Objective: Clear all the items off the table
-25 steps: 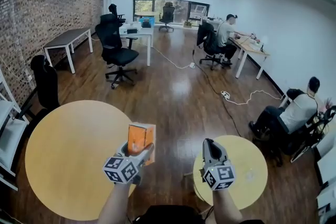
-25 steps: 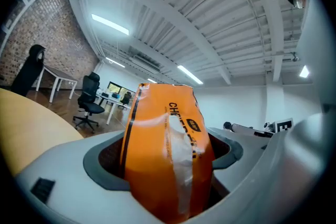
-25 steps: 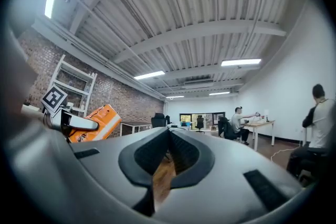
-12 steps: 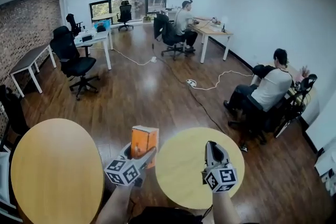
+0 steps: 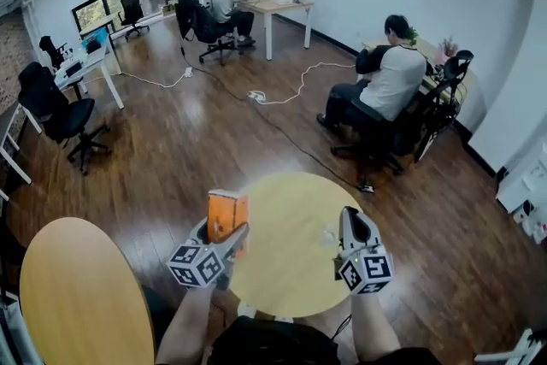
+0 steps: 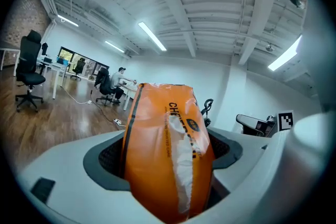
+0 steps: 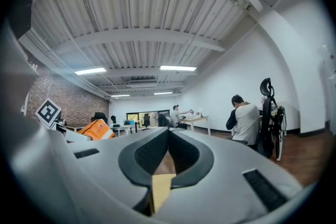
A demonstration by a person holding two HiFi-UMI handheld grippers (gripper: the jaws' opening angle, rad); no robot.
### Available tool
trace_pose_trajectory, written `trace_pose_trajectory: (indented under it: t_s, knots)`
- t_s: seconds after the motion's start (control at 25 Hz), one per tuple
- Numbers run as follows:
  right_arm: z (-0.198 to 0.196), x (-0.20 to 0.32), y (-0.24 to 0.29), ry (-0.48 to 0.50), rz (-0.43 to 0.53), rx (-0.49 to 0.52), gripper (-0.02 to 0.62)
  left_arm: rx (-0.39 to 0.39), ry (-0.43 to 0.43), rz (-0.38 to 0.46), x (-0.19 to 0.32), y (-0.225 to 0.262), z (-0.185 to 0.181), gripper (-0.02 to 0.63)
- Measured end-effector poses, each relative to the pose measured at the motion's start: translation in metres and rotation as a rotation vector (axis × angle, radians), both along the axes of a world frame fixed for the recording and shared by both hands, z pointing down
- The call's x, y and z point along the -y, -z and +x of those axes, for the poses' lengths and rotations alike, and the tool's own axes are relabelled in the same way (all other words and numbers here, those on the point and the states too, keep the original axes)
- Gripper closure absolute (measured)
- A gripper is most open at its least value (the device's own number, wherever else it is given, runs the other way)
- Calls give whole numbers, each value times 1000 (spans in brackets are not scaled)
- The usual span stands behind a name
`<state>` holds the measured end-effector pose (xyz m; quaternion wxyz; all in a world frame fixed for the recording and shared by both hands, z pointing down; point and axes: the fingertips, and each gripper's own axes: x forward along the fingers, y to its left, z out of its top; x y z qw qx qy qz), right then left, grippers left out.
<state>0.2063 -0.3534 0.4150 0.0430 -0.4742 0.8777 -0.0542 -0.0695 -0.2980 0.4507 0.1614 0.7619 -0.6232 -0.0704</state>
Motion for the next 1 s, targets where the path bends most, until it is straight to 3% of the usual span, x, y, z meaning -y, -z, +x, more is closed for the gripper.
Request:
trace_pose_trajectory:
  t_s: [0.16, 0.44, 0.68, 1.0]
  knots:
    - [16, 4, -7, -78, -7, 4, 591, 23, -51, -40, 23, -16, 5, 186]
    - [30, 15, -31, -134, -59, -27, 591, 33, -117, -173, 60, -66, 23, 186]
    - [11, 21, -57, -138, -124, -52, 591, 56, -159, -329, 66, -122, 19, 184]
    - [-4, 18, -108, -175, -242, -86, 591, 104, -223, -469, 82, -195, 24, 184]
